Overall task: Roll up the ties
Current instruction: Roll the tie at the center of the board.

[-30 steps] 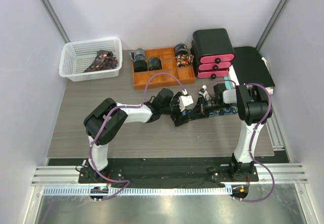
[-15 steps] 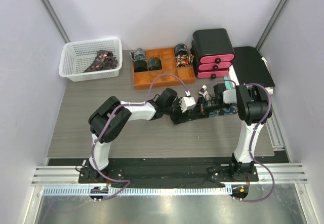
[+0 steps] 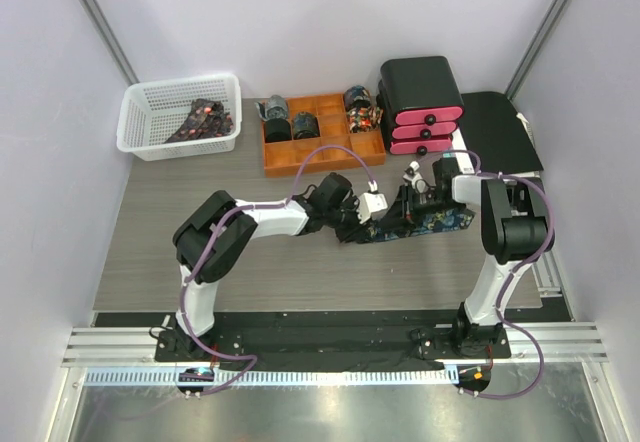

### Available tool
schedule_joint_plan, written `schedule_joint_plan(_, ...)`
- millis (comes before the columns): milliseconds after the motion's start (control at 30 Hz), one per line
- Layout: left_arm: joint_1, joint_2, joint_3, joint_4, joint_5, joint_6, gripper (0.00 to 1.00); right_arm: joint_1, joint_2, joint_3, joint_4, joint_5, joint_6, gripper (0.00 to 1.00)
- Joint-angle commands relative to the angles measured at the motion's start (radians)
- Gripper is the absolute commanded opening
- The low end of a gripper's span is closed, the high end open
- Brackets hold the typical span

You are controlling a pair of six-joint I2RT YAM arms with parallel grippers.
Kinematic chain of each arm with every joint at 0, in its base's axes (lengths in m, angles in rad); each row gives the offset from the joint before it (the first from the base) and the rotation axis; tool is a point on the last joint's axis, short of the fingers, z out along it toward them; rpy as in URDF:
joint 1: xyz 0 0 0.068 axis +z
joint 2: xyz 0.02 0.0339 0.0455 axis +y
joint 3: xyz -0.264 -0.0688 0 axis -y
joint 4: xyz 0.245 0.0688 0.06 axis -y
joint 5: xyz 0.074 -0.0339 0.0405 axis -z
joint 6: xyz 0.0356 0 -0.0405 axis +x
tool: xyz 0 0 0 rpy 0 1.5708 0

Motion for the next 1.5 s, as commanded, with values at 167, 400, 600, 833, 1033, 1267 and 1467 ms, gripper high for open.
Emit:
schedule_joint_plan(167,0.0,-0.015,-0.008,-0.253,-0.035,0.044,0.14,-0.023,0.048,0.019,-0.104,0.159,-0.131,0.27)
schedule_joint_plan(400,0.001,-0.035,0.023,-0.434,-0.058,0.128,0.13,-0.021,0.066,-0.052,-0.119,0.264,-0.145,0.26)
schedule_joint_plan(600,0.0,-0.006,0.077,-0.544,-0.086,0.11,0.14,-0.023,0.049,-0.037,-0.133,0.186,-0.14,0.26)
schedule_joint_plan(833,-0.002,0.028,0.098,-0.544,-0.092,0.082,0.15,-0.021,-0.076,-0.072,0.064,0.022,0.016,0.29)
schedule_joint_plan(1033,-0.003,0.019,0.086,-0.517,-0.099,0.09,0.15,-0.017,-0.026,-0.001,0.083,0.075,0.01,0.31)
schedule_joint_plan(1267,0.001,-0.067,0.012,-0.356,-0.161,0.001,0.16,-0.009,0.078,-0.052,-0.015,0.172,-0.068,0.25)
schedule_joint_plan(1467,0.0,-0.11,-0.026,-0.29,-0.238,-0.053,0.12,-0.009,0.126,-0.041,-0.037,0.243,-0.071,0.24)
